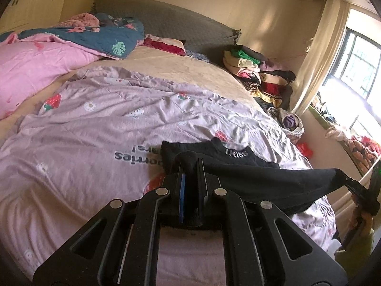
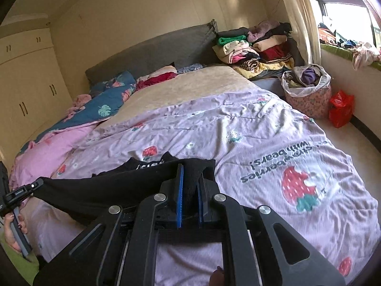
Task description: Fold small clothes
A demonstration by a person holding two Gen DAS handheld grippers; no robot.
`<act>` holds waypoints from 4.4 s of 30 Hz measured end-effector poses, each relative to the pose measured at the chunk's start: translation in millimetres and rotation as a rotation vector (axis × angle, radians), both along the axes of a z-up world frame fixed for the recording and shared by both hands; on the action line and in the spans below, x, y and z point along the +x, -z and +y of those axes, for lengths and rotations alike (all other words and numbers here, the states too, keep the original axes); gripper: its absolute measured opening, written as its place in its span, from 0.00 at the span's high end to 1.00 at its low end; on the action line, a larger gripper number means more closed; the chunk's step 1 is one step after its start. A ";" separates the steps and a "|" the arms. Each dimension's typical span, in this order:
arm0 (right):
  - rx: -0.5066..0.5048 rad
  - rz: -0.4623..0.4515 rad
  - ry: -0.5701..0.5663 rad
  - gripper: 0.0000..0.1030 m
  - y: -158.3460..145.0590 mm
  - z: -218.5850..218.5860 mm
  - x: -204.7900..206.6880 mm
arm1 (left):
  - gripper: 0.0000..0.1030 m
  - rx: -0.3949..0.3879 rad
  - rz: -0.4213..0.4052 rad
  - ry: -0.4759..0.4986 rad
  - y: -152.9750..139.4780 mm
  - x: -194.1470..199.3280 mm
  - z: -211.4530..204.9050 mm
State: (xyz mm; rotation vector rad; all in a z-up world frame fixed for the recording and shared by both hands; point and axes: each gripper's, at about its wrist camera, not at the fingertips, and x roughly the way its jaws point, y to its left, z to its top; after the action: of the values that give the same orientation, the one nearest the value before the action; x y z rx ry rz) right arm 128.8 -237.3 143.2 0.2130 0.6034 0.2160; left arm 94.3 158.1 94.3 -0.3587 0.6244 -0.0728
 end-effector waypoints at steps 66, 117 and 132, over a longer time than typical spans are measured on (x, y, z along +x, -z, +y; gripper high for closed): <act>-0.283 0.252 -0.122 0.92 148.6 96.3 117.2 | 0.99 0.280 0.230 0.175 117.3 126.2 -71.4; -0.215 0.238 -0.029 0.91 143.1 41.4 167.3 | 0.94 0.098 0.144 0.015 98.1 162.1 0.6; -0.177 0.140 0.068 0.93 128.6 27.6 165.2 | 0.95 0.105 0.132 -0.023 101.6 162.6 7.2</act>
State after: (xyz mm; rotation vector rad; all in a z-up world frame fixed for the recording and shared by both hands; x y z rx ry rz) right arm 294.0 -209.7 14.6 0.0776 0.7493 0.0810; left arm 256.8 165.4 -7.3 -0.2702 0.7518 0.0062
